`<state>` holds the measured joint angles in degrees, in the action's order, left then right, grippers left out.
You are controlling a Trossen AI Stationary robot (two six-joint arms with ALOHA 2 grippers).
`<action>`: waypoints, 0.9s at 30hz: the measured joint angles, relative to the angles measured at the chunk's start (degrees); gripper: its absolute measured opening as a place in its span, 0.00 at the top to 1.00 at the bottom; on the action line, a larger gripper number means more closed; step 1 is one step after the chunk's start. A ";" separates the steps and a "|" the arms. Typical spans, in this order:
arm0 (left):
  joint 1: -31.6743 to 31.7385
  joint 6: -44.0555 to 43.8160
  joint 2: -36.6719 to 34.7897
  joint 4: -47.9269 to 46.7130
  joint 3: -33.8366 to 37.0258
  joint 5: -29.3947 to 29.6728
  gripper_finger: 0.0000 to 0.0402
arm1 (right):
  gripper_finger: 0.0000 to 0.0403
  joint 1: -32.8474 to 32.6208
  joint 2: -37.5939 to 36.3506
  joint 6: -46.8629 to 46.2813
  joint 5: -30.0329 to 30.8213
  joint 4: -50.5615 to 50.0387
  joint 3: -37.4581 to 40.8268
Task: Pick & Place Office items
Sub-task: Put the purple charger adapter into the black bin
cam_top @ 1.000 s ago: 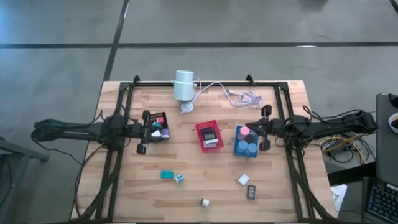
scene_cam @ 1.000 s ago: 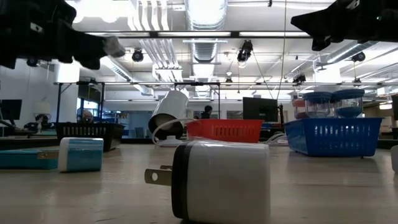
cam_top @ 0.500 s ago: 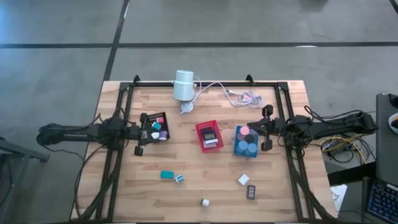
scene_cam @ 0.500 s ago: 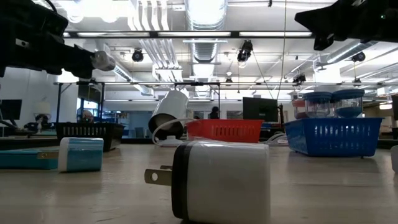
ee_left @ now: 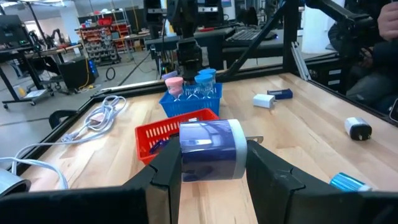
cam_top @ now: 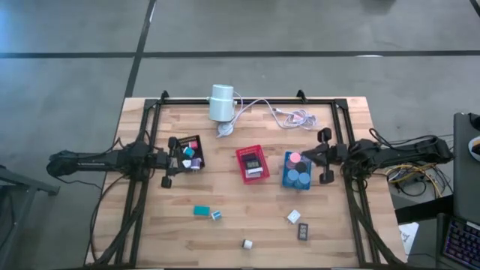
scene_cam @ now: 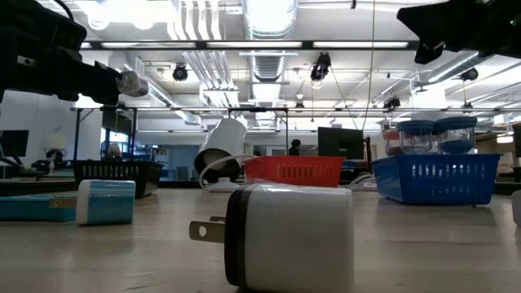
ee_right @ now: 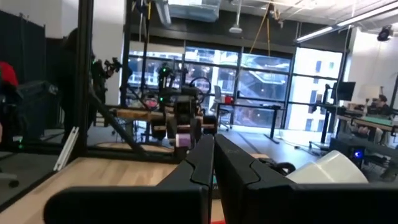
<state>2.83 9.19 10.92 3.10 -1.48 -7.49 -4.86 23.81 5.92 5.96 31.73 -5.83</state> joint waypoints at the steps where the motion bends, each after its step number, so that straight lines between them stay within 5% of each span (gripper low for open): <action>1: 0.00 0.00 -0.01 -0.25 0.00 0.00 0.69 | 0.98 0.03 -0.29 -0.23 0.03 0.04 0.10; 21: 0.04 1.05 -0.02 -2.24 0.00 0.19 0.68 | 0.98 0.04 -0.85 0.47 0.04 0.08 1.34; 27: 0.04 -1.55 -0.39 -1.91 -2.60 8.49 0.68 | 0.98 0.03 -0.76 0.52 0.04 0.10 1.34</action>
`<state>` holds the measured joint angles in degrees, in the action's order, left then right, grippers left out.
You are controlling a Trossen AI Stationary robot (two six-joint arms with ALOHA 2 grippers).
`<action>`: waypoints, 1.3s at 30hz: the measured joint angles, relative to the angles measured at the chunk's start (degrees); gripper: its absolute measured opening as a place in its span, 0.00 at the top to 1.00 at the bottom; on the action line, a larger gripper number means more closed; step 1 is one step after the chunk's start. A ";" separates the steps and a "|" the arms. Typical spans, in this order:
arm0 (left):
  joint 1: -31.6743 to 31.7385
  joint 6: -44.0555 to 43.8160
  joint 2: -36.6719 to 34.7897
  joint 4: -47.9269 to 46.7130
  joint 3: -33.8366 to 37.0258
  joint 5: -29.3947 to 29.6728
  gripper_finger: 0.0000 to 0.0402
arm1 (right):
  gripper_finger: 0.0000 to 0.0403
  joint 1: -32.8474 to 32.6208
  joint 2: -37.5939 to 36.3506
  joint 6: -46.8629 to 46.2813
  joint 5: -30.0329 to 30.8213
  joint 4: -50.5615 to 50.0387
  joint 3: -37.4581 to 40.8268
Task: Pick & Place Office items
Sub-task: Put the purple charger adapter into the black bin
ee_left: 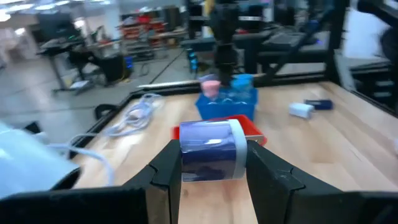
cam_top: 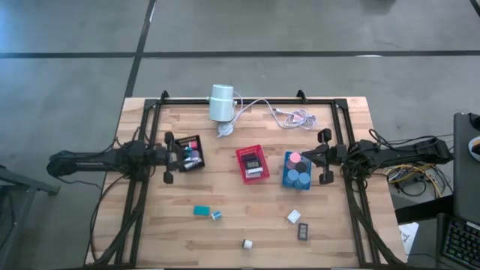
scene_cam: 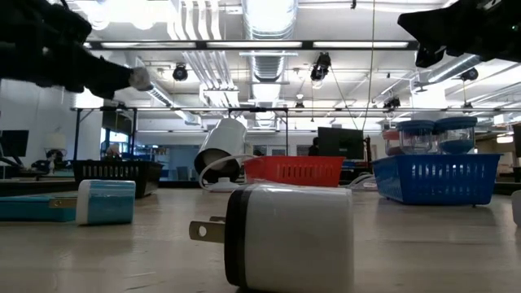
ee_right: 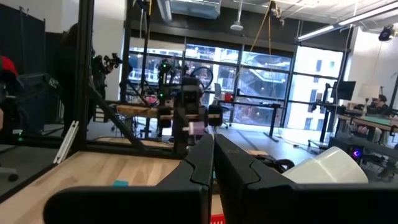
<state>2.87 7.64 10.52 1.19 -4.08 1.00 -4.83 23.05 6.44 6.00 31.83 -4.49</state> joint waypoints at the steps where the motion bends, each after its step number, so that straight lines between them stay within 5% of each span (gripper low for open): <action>1: 0.00 -0.57 0.02 -1.46 -1.16 1.05 0.68 | 0.98 0.00 0.03 0.06 0.00 0.00 0.00; 10: 0.02 -6.47 0.47 -16.07 -11.66 15.01 0.68 | 0.98 -0.01 0.04 0.05 0.00 0.00 0.00; 18: 0.02 -11.60 5.80 -23.16 -18.42 15.29 0.68 | 0.98 -0.01 0.02 -0.05 0.02 -0.15 0.00; 29: 0.02 -14.13 23.76 -39.37 -32.79 15.29 0.68 | 0.98 -0.01 0.00 -0.21 0.02 -0.03 0.02; 39: 0.16 -14.03 37.90 -47.59 -37.49 14.30 0.68 | 0.98 0.01 0.02 -0.49 0.02 0.04 0.04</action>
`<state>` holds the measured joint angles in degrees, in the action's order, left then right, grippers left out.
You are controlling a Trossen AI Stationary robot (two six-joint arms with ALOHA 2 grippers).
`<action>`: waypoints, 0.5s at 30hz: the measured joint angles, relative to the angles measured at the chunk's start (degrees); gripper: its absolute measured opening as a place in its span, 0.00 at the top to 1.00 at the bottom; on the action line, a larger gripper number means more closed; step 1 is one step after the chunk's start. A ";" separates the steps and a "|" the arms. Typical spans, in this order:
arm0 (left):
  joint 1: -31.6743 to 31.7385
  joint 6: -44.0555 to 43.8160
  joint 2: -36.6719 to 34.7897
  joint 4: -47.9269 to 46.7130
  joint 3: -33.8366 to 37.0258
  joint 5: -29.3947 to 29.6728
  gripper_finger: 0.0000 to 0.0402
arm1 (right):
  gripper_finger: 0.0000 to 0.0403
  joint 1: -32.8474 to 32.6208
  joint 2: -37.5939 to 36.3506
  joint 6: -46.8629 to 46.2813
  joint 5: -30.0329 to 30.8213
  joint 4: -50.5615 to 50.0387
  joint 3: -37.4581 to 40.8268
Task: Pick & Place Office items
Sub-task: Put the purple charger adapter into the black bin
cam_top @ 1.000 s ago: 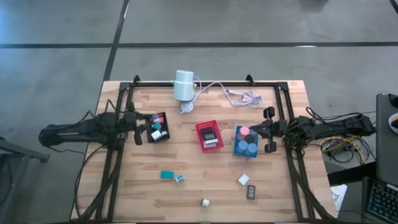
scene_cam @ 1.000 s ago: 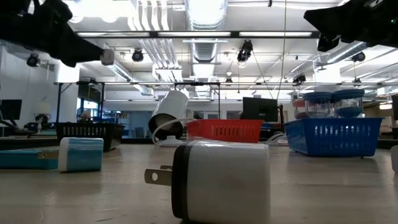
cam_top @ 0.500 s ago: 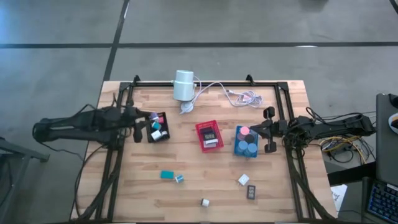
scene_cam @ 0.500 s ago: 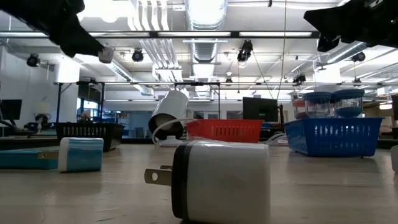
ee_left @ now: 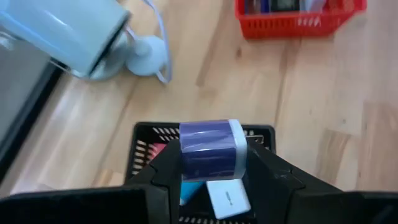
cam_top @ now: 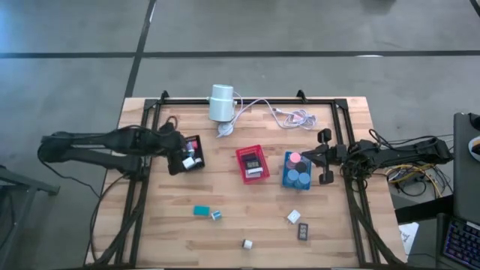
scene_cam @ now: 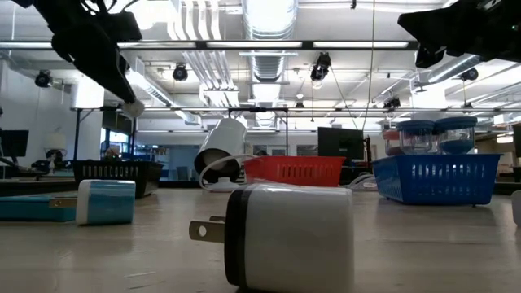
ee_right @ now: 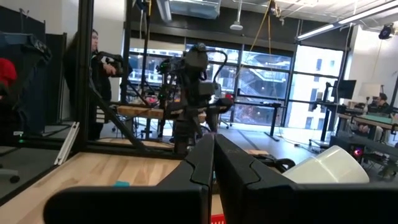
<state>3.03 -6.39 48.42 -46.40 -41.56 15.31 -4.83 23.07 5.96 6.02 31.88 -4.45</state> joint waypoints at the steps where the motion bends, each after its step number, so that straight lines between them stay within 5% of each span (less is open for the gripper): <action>1: 0.04 0.00 1.08 0.03 0.00 -0.67 0.68 | 0.98 -0.02 0.02 0.00 0.00 0.02 0.00; 15: 0.24 -0.35 13.48 0.14 0.68 -1.86 0.68 | 0.98 -0.01 -0.02 0.02 0.00 0.02 0.02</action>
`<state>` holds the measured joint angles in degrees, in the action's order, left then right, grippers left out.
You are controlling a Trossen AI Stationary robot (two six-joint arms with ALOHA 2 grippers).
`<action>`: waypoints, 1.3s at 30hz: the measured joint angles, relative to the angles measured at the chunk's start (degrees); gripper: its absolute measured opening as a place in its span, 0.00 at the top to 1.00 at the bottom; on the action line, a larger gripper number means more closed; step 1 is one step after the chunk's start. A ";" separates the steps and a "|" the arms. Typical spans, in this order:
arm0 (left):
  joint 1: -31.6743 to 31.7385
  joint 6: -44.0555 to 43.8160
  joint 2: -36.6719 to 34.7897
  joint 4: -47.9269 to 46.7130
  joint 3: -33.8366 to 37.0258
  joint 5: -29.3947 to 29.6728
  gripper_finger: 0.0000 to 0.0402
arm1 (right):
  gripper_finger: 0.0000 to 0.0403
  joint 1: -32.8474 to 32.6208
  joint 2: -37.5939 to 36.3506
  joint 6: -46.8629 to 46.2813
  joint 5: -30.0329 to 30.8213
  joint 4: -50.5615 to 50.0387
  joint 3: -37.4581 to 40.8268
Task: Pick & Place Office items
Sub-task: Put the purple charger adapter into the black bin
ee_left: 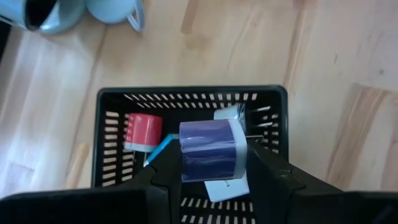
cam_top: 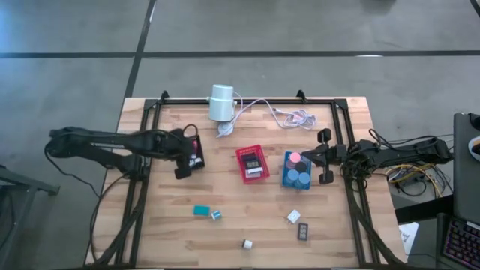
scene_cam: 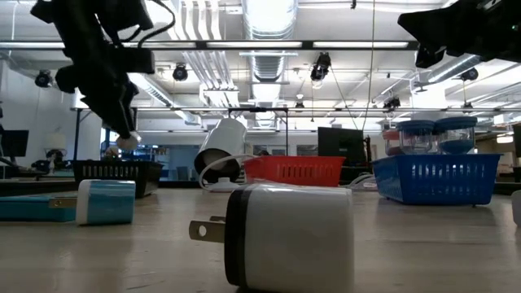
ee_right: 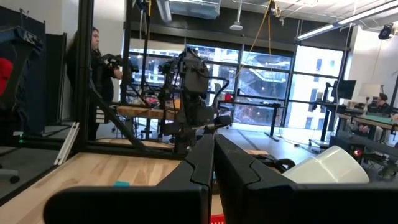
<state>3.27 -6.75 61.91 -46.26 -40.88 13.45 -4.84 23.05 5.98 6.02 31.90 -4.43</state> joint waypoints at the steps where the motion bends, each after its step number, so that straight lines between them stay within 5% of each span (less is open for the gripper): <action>1: 0.00 -0.19 0.65 -0.03 0.04 -0.02 0.68 | 0.98 0.00 0.00 0.00 0.00 0.02 0.00; 39: 0.04 0.29 12.92 3.56 -0.04 0.54 0.65 | 0.98 0.00 0.03 0.42 0.07 0.02 0.00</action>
<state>3.31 -6.46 74.83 -42.70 -40.92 13.99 -4.84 23.07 6.39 6.09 31.92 -4.43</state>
